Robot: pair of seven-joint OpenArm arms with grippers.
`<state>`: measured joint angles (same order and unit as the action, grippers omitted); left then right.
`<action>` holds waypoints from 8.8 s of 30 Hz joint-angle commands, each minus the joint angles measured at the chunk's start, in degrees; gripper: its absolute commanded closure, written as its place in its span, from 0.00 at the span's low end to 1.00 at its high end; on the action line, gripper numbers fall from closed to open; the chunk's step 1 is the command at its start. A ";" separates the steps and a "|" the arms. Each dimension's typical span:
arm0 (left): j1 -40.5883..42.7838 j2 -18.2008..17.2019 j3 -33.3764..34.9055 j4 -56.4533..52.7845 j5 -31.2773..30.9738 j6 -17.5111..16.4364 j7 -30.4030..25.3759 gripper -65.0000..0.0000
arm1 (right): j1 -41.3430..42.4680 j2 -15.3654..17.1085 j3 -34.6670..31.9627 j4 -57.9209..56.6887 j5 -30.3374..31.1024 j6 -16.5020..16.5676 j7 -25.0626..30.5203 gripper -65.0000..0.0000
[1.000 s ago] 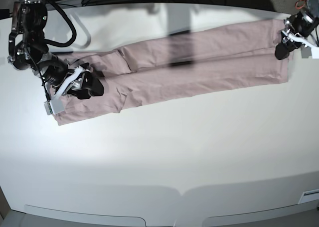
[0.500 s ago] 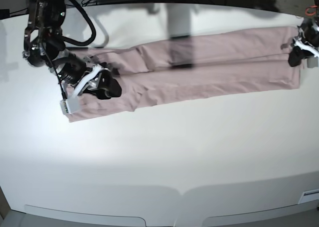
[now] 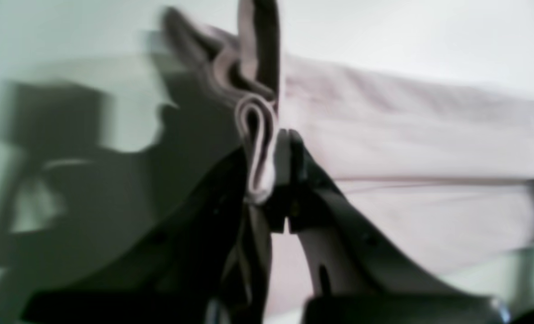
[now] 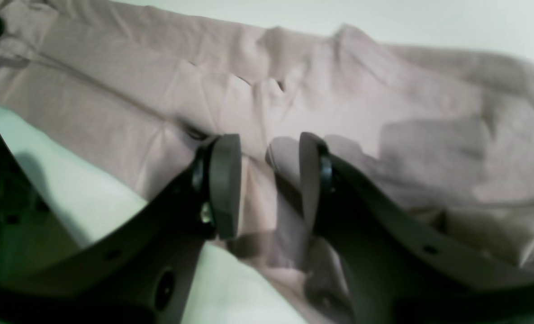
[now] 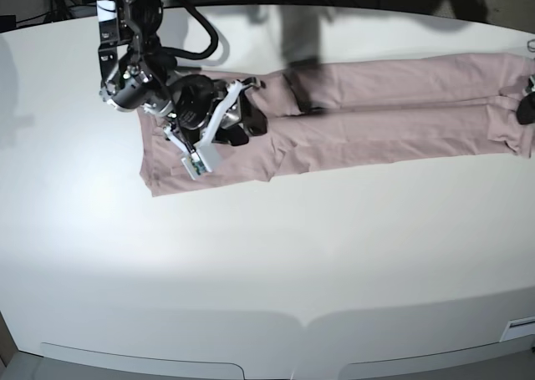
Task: Fold the T-shirt properly
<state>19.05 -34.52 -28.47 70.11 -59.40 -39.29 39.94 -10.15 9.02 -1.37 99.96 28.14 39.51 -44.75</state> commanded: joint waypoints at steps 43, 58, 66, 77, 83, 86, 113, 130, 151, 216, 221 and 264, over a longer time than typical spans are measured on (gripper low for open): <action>-10.03 43.06 19.28 18.21 19.26 -0.71 7.19 0.36 | 1.90 0.20 2.21 1.25 -0.94 0.49 1.95 0.68; -14.45 37.07 20.59 33.38 17.16 -0.71 15.58 0.36 | 1.86 6.25 26.71 5.18 26.99 0.49 -20.55 0.61; -12.92 29.09 20.59 34.67 21.81 1.40 15.32 0.36 | 0.87 16.22 30.60 -6.27 26.99 0.49 -19.50 0.54; -7.98 26.86 20.59 34.67 21.88 1.38 7.98 0.36 | 12.41 21.42 28.28 -34.58 35.50 0.49 -28.61 0.54; -7.78 26.84 20.59 34.67 21.90 1.38 8.02 0.36 | 15.89 20.94 20.41 -39.34 32.94 0.49 -28.59 0.54; -7.78 26.84 20.59 34.67 21.90 1.38 8.02 0.36 | 16.46 20.96 15.85 -39.56 32.98 0.49 -26.56 0.54; -7.78 26.67 20.52 34.67 21.94 1.40 11.72 0.36 | 18.16 21.09 5.35 -39.50 29.14 0.49 -16.33 1.00; -7.78 22.77 20.52 34.69 21.92 1.38 12.28 0.36 | 19.98 12.59 15.02 -22.53 41.62 0.49 -35.25 1.00; -7.45 10.51 3.76 34.67 12.39 0.70 11.10 0.41 | 15.02 -18.02 -4.61 -8.15 7.58 -6.27 -22.12 1.00; -4.92 18.14 18.45 6.43 29.40 3.02 -6.93 1.00 | 14.58 -18.02 -24.17 -8.22 -9.35 -18.56 -3.50 0.68; -4.94 18.14 18.45 6.45 29.40 2.38 -6.69 1.00 | 14.64 -18.02 -24.22 -8.22 -6.14 -16.68 -1.40 0.49; 2.71 21.44 16.94 20.90 6.82 -0.71 3.78 1.00 | 26.71 -16.48 -11.98 -27.10 -12.63 -6.16 -0.22 1.00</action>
<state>21.54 -12.60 -11.29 90.26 -50.83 -39.35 44.07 15.22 -7.01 -13.45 71.79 14.96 32.95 -46.19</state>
